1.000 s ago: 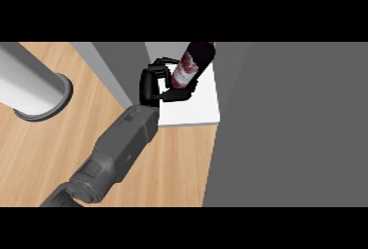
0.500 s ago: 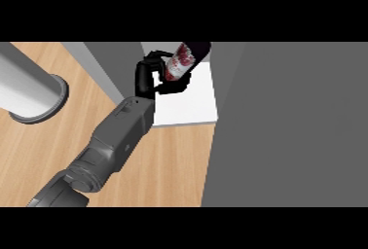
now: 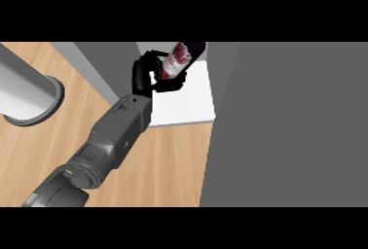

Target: Pick up the wine, place it into the cabinet and close the cabinet

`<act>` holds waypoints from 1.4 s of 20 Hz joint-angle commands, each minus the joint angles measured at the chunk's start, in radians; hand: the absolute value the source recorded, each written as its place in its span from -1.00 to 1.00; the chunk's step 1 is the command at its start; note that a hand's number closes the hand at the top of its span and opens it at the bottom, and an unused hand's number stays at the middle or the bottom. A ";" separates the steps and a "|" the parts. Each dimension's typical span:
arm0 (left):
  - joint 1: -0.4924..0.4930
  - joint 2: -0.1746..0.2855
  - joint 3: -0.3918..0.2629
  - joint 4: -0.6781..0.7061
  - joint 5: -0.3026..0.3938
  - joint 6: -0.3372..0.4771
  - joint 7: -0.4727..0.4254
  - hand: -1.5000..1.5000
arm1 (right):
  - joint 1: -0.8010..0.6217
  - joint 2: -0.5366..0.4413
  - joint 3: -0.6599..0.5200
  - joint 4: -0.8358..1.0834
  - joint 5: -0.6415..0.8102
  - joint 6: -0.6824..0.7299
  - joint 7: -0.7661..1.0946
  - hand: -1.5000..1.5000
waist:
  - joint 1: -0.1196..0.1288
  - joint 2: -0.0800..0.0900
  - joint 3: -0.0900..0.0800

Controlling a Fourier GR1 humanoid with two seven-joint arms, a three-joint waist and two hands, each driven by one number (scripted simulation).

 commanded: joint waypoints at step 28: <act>0.233 -0.024 0.110 -0.069 0.183 -0.314 -0.037 1.00 | -0.012 0.037 0.017 0.000 -0.060 0.018 -0.022 -1.00 | -0.073 0.007 -0.002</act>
